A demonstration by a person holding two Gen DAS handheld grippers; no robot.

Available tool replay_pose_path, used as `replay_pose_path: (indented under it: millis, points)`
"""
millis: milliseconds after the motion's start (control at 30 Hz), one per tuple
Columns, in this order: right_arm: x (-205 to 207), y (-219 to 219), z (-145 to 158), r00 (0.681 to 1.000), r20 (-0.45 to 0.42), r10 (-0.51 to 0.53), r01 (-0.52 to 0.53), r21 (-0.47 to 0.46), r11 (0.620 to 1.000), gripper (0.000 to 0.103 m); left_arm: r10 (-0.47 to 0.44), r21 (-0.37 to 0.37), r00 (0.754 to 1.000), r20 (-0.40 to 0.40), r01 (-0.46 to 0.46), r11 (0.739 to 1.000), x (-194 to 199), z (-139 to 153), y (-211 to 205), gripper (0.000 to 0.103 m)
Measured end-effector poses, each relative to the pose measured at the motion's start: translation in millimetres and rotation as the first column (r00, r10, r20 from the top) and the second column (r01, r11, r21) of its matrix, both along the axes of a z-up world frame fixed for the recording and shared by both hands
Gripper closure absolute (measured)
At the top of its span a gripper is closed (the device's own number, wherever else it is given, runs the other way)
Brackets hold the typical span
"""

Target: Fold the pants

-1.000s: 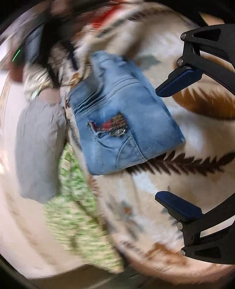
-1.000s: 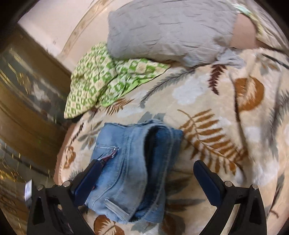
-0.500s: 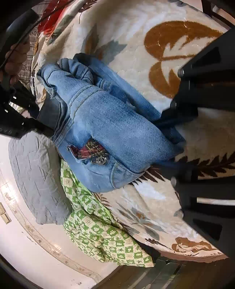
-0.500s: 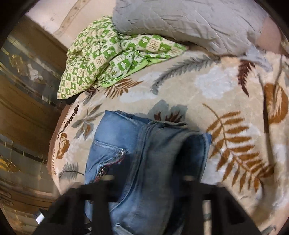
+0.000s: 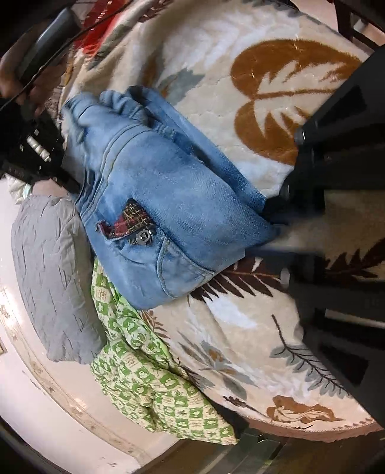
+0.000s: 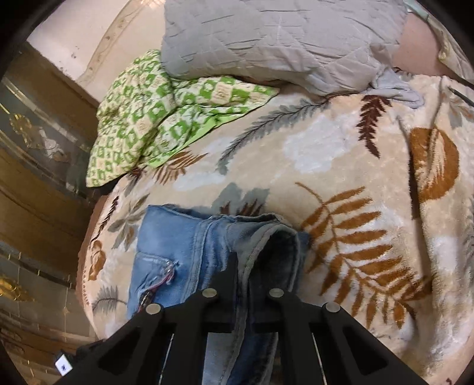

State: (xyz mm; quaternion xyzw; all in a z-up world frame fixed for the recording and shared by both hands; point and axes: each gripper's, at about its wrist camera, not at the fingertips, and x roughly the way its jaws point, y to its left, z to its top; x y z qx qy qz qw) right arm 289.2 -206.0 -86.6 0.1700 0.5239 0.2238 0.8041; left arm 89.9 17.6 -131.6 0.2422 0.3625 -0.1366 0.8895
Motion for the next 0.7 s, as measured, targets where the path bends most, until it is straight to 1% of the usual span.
replay_pose_path:
  millis: [33, 67, 100, 133, 167, 233, 333, 367, 400, 433, 467, 500, 533, 600, 633, 700]
  points:
    - [-3.0, -2.7, 1.7, 1.000, -0.007, 0.005, -0.005, 0.014, 1.000, 0.086, 0.000, -0.020, 1.000, -0.006, 0.000, 1.000, -1.5, 2.7, 1.9, 0.025]
    - [-6.7, -5.2, 3.8, 1.000, -0.001, 0.007, -0.007, 0.011, 1.000, 0.079, 0.000, -0.059, 1.000, -0.013, -0.001, 0.998, -3.6, 8.8, 5.4, 0.012]
    - [-12.5, -8.7, 7.8, 1.000, 0.014, 0.011, -0.011, 0.001, 1.000, 0.051, -0.001, -0.096, 1.000, -0.003, 0.001, 0.995, -7.5, 16.5, 9.2, 0.009]
    - [-18.7, -12.8, 11.5, 0.999, 0.033, 0.015, -0.015, 0.006, 1.000, 0.017, -0.005, -0.116, 1.000, -0.001, 0.005, 0.993, -9.4, 21.1, 11.2, 0.009]
    - [-30.1, -19.7, 18.1, 0.997, 0.077, 0.015, -0.017, 0.026, 1.000, 0.010, -0.005, -0.143, 1.000, -0.009, 0.004, 0.990, -10.4, 28.9, 15.0, 0.009]
    - [-46.8, -28.2, 25.2, 0.992, 0.122, 0.039, -0.044, 0.042, 0.998, 0.010, 0.003, -0.189, 1.000, -0.024, -0.007, 0.982, -6.7, 42.6, 22.0, 0.009]
    - [-80.2, -36.0, 30.6, 0.974, 0.205, 0.093, -0.099, 0.016, 0.995, 0.010, 0.030, -0.284, 0.997, -0.076, -0.051, 0.958, 17.8, 65.2, 36.2, 0.009]
    - [-91.6, -34.8, 30.9, 0.964, 0.233, 0.129, -0.130, -0.009, 0.991, 0.010, 0.045, -0.327, 0.993, -0.107, -0.078, 0.942, 31.1, 72.0, 41.9, 0.009]
    - [-105.7, -32.0, 30.3, 0.947, 0.272, 0.174, -0.164, -0.057, 0.985, 0.010, 0.054, -0.376, 0.987, -0.148, -0.107, 0.920, 46.3, 77.2, 47.3, 0.008]
    - [-118.6, -28.4, 29.0, 0.927, 0.307, 0.218, -0.192, -0.112, 0.975, 0.010, 0.056, -0.404, 0.982, -0.179, -0.126, 0.906, 56.2, 79.2, 50.7, 0.008]
    - [-134.8, -19.9, 26.5, 0.893, 0.348, 0.286, -0.225, -0.205, 0.952, 0.010, 0.068, -0.447, 0.970, -0.234, -0.169, 0.879, 75.5, 81.0, 55.1, 0.008]
    - [-144.6, -14.7, 22.8, 0.869, 0.368, 0.330, -0.242, -0.265, 0.933, 0.010, 0.078, -0.462, 0.962, -0.261, -0.196, 0.865, 85.6, 80.7, 57.7, 0.008]
    - [-155.0, -5.6, 17.5, 0.843, 0.377, 0.384, -0.260, -0.338, 0.904, 0.010, 0.090, -0.475, 0.950, -0.299, -0.230, 0.849, 100.9, 78.7, 59.7, 0.008]
    - [-167.9, 8.4, 8.7, 0.809, 0.377, 0.451, -0.286, -0.417, 0.863, 0.011, 0.118, -0.480, 0.917, -0.381, -0.305, 0.823, 129.8, 70.7, 60.9, 0.008]
    - [-172.9, 14.2, 5.5, 0.794, 0.385, 0.471, -0.293, -0.435, 0.851, 0.011, 0.130, -0.487, 0.896, -0.425, -0.347, 0.801, 146.4, 65.0, 60.7, 0.008]
    - [-175.7, 20.7, 0.9, 0.777, 0.398, 0.487, -0.308, -0.435, 0.846, 0.012, 0.144, -0.496, 0.868, -0.476, -0.400, 0.771, 166.9, 57.1, 61.7, 0.008]
